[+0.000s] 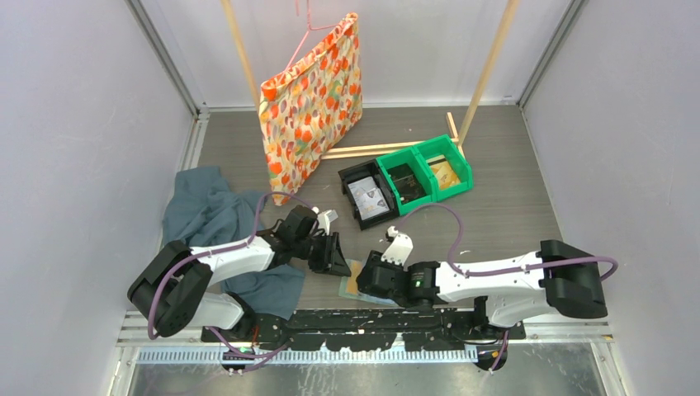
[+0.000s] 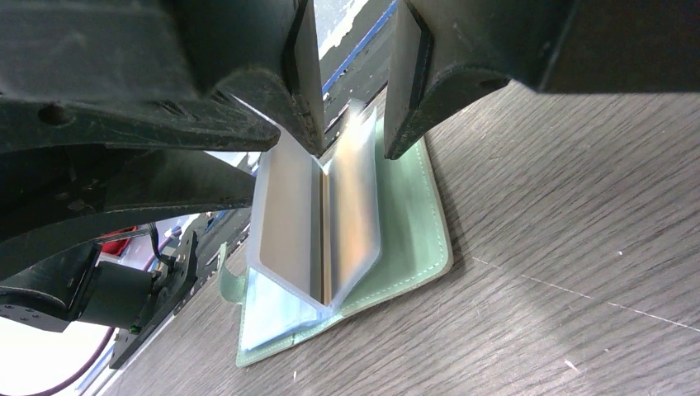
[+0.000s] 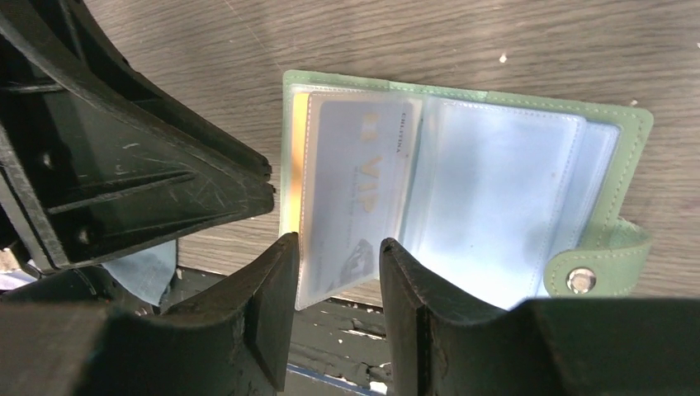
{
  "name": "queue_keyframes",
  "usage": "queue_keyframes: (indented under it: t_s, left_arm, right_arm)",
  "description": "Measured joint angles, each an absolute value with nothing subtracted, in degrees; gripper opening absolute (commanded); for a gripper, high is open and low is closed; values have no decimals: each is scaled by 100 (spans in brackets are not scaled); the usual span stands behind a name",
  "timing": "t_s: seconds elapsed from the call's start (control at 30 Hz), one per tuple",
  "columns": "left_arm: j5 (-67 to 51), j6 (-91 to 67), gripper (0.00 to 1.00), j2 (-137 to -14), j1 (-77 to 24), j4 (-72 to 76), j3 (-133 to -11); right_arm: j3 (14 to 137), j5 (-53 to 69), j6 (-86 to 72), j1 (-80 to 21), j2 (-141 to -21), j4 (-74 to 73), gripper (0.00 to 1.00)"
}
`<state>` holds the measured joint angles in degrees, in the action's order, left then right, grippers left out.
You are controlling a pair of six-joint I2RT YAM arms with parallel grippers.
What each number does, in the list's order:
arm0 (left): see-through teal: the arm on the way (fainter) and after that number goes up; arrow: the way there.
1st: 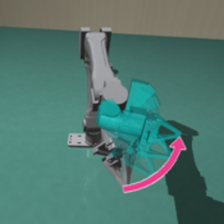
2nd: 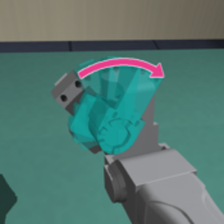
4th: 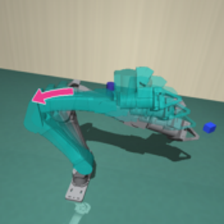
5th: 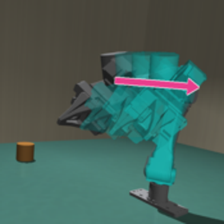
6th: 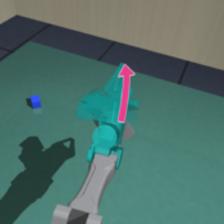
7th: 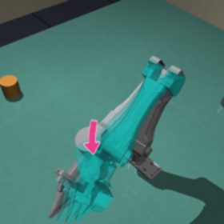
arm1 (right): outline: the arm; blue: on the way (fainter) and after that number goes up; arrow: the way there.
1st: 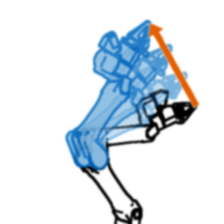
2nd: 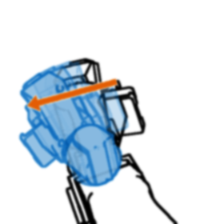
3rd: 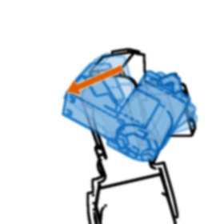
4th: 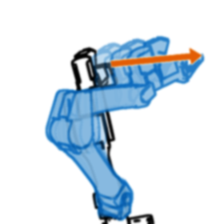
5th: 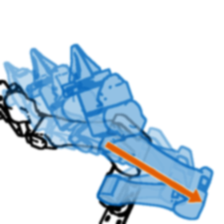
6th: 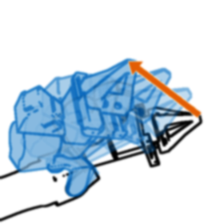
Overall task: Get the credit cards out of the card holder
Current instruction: Remove the credit card from the card holder.
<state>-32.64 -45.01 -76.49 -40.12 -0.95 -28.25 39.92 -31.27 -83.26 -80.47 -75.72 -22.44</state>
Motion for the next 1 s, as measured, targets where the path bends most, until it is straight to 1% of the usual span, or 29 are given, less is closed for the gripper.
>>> queue_keyframes:
  t_s: [0.23, 0.5, 0.67, 1.0]
  left_arm:
    - [-3262, -4501, 34, -7649, -4012, -93, -2825]
    - [-3260, -4499, 34, -7647, -4012, -104, -2825]
    - [-3258, -4499, 34, -7609, -4012, -132, -2827]
    - [-3253, -4504, 35, -7607, -4018, -156, -2842]
  right_arm:
    - [3754, -3236, -8635, -8191, -7190, -2563, 46]
    - [3391, -3389, -9139, -8368, -6556, -3350, 45]
    - [3385, -3555, -9275, -8383, -6292, -3682, 45]
    - [3629, -3837, -9013, -8390, -6477, -3658, 47]
